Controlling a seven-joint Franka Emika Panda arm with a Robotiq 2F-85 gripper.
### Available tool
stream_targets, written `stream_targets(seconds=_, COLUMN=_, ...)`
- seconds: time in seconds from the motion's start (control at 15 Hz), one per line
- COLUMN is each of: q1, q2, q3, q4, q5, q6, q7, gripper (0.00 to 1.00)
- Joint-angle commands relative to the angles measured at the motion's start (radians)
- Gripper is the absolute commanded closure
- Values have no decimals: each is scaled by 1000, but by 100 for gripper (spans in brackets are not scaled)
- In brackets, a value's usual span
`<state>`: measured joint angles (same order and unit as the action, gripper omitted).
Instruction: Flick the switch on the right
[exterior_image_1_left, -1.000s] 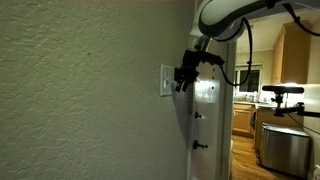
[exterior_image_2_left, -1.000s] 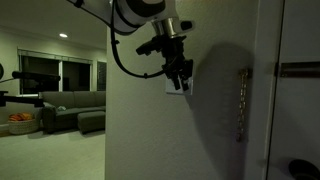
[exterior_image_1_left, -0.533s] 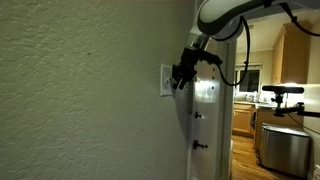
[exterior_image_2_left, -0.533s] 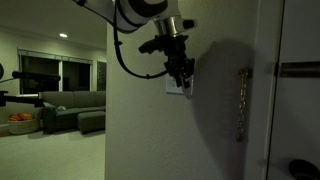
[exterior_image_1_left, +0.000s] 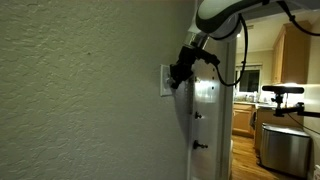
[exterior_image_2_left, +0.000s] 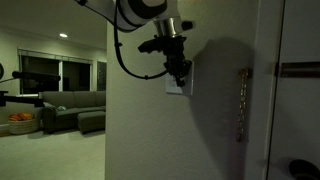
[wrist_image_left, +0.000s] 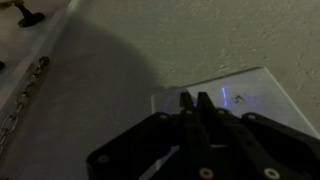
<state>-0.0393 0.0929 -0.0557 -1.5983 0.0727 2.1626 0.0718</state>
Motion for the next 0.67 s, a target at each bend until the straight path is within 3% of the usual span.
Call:
stream_targets(seconds=0.0, q1=-9, q2=5, q3=2, q4=25, q5=8, q6=20, q7=-17, gripper=98)
stream_targets(seconds=0.27, q1=-9, q2=-6, q3=1, q4=24, q5=-13, q6=3, q7=-40, gripper=93)
stream_targets(seconds=0.6, q1=-11, q2=-54, q3=1, q4=-2, q5=-18, q6=-56, q7=-90, gripper=95)
